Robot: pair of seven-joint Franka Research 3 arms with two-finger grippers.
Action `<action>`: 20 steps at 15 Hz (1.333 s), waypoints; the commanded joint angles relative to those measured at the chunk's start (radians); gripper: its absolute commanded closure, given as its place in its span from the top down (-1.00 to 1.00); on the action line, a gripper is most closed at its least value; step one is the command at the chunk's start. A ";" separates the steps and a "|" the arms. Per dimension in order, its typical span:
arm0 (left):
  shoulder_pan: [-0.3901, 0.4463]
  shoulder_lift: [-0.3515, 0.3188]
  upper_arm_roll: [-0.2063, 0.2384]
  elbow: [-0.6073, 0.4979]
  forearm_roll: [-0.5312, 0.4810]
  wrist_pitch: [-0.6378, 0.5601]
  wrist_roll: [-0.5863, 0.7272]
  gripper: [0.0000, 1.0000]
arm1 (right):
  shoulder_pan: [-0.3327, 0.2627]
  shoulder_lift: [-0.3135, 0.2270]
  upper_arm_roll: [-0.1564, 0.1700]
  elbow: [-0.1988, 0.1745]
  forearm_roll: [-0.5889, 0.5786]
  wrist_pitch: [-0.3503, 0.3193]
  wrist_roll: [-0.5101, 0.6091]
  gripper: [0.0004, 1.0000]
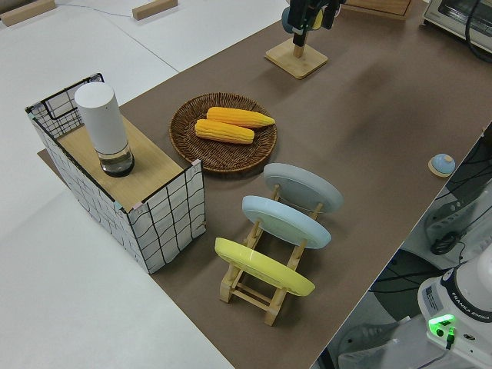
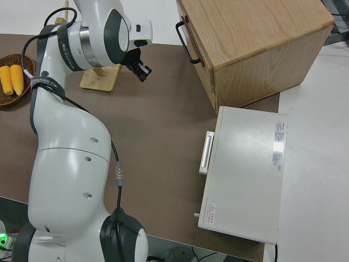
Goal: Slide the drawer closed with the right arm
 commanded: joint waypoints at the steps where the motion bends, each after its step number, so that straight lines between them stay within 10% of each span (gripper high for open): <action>1: 0.004 0.011 -0.006 0.026 0.017 -0.020 0.010 0.99 | -0.028 -0.113 -0.003 -0.075 0.022 -0.021 -0.188 -1.00; 6: 0.004 0.011 -0.006 0.026 0.017 -0.020 0.010 0.99 | -0.068 -0.178 -0.006 -0.098 0.095 -0.026 -0.313 -0.98; 10: 0.004 0.011 -0.006 0.026 0.017 -0.020 0.010 0.99 | -0.070 -0.175 -0.006 -0.087 0.095 -0.032 -0.314 -0.19; 12: 0.004 0.011 -0.006 0.026 0.017 -0.020 0.010 0.99 | -0.074 -0.168 -0.006 -0.077 0.085 -0.031 -0.317 0.78; 13: 0.004 0.011 -0.006 0.026 0.017 -0.020 0.010 0.99 | -0.073 -0.165 -0.006 -0.071 0.080 -0.031 -0.317 0.96; 20: 0.004 0.011 -0.006 0.026 0.017 -0.020 0.010 0.99 | -0.073 -0.165 -0.006 -0.064 0.077 -0.032 -0.357 0.97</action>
